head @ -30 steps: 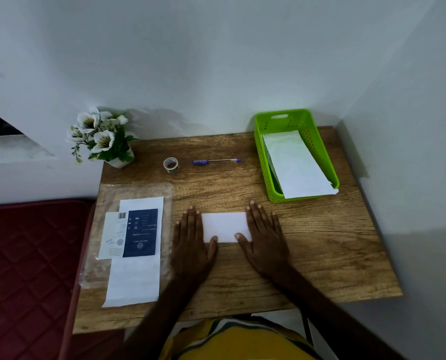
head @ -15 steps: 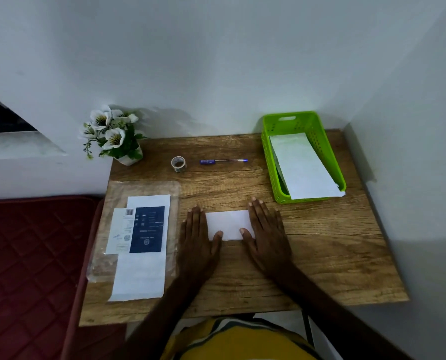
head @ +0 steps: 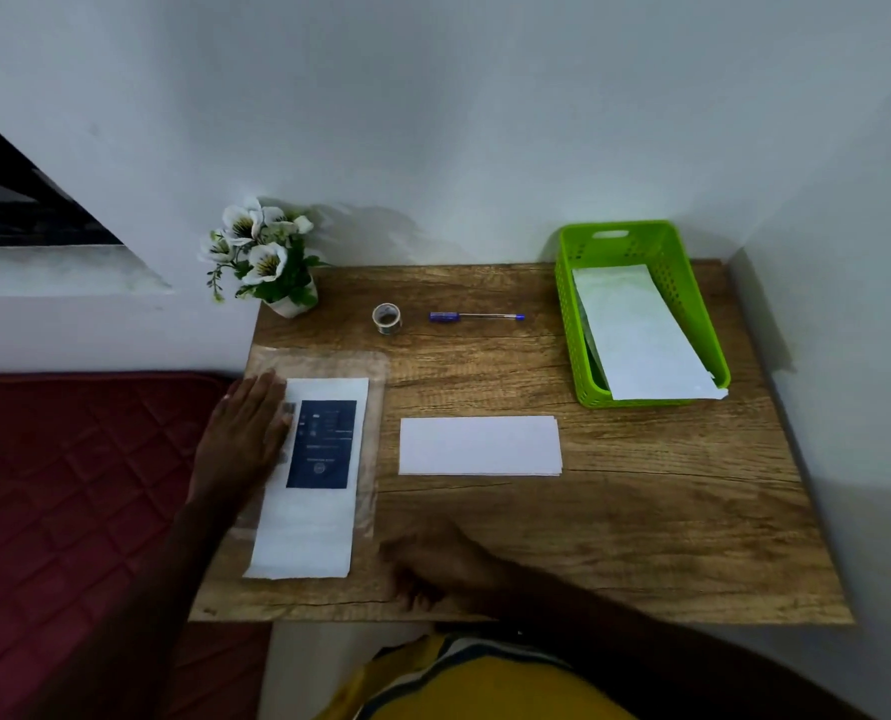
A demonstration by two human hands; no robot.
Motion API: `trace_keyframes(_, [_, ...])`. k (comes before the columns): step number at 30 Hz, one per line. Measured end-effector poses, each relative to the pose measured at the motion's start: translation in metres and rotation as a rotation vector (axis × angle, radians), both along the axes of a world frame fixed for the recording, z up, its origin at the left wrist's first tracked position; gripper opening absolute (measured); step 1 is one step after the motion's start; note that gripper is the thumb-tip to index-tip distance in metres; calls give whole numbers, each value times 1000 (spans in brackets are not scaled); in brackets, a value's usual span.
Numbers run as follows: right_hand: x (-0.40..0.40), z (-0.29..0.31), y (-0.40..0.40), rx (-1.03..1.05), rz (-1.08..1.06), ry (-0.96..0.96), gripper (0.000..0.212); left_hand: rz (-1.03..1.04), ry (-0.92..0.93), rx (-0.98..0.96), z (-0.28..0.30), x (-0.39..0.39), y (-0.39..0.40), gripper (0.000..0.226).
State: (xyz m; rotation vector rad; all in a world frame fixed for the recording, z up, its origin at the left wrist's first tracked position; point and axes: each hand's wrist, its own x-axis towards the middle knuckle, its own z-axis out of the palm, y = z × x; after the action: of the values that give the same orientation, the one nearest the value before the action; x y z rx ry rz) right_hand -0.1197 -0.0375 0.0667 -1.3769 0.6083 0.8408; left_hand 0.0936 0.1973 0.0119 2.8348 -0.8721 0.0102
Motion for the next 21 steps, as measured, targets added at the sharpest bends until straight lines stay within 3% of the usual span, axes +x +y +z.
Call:
trace_keyframes(2, [7,6,11,163,-49,160,23,-23,-3,14,-6,2,7,60])
trace_keyframes(7, [15,7,24,360,-98,344,39,-31,26,12,-17,-6,9,59])
trace_keyframes(16, [9,-4,37,434,-245,398,13,-13,19,11,-23,-6,11,58])
trace_keyframes(21, [10,-6,40,402,-258,436,20,-13,21,7,-23,-7,10,57])
